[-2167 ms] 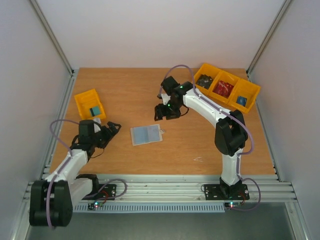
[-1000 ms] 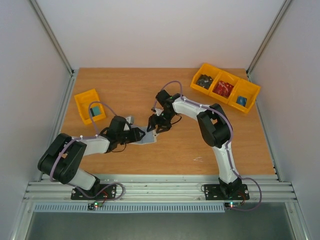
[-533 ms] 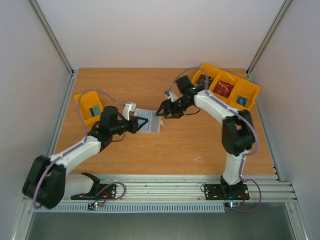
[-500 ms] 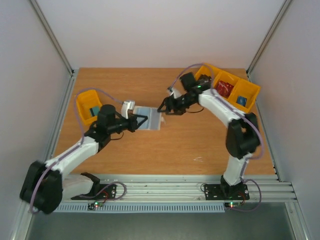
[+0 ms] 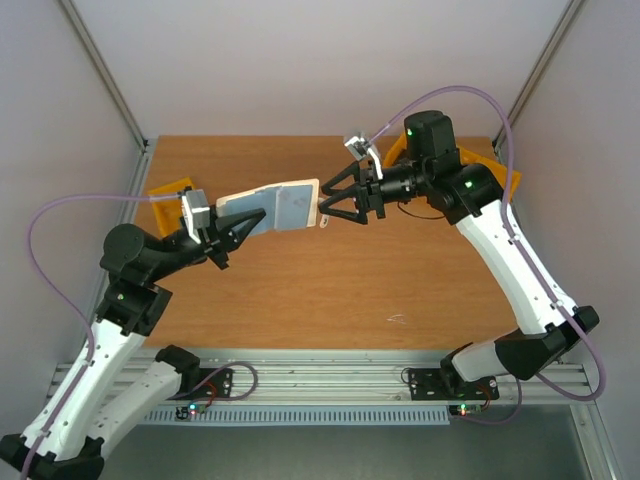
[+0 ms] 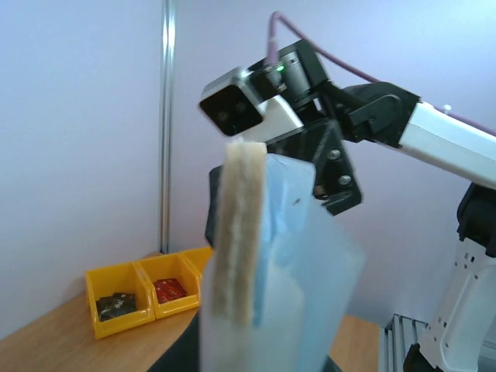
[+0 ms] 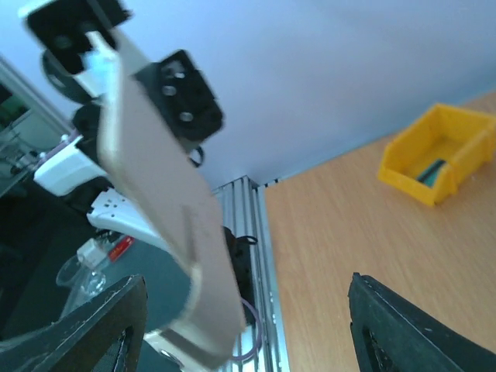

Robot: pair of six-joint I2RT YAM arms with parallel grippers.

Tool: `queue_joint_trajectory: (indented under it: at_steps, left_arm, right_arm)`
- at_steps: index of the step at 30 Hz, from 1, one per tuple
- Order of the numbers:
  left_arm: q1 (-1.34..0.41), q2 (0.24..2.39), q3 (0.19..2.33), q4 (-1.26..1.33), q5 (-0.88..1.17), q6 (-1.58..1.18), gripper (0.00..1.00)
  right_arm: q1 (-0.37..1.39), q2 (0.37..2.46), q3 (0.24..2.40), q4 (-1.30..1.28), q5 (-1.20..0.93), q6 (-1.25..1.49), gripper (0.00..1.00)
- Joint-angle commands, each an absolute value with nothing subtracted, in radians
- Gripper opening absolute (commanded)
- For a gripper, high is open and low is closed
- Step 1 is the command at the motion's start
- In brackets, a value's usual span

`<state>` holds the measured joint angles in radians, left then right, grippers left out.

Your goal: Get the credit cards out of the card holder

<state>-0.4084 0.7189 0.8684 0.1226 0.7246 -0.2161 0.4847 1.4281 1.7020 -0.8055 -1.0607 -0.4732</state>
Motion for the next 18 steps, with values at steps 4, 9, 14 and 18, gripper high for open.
queue_joint_trajectory:
  at_steps: [4, 9, 14, 18]
  left_arm:
    - [-0.380, 0.707, 0.893, 0.131, 0.686, -0.307, 0.00]
    - [-0.380, 0.708, 0.896, 0.149, 0.695, -0.325, 0.00]
    - [-0.380, 0.692, 0.883, 0.150, 0.709, -0.324, 0.00]
    - [-0.380, 0.690, 0.882, 0.155, 0.717, -0.322, 0.00]
  right_arm:
    - [0.579, 1.445, 1.751, -0.747, -0.988, -0.521, 0.63]
    - [0.584, 1.452, 1.751, -0.704, -0.960, -0.473, 0.34]
    - [0.588, 1.449, 1.752, -0.719, -0.938, -0.484, 0.14]
    - [0.635, 1.462, 1.776, -0.757, -0.930, -0.524, 0.14]
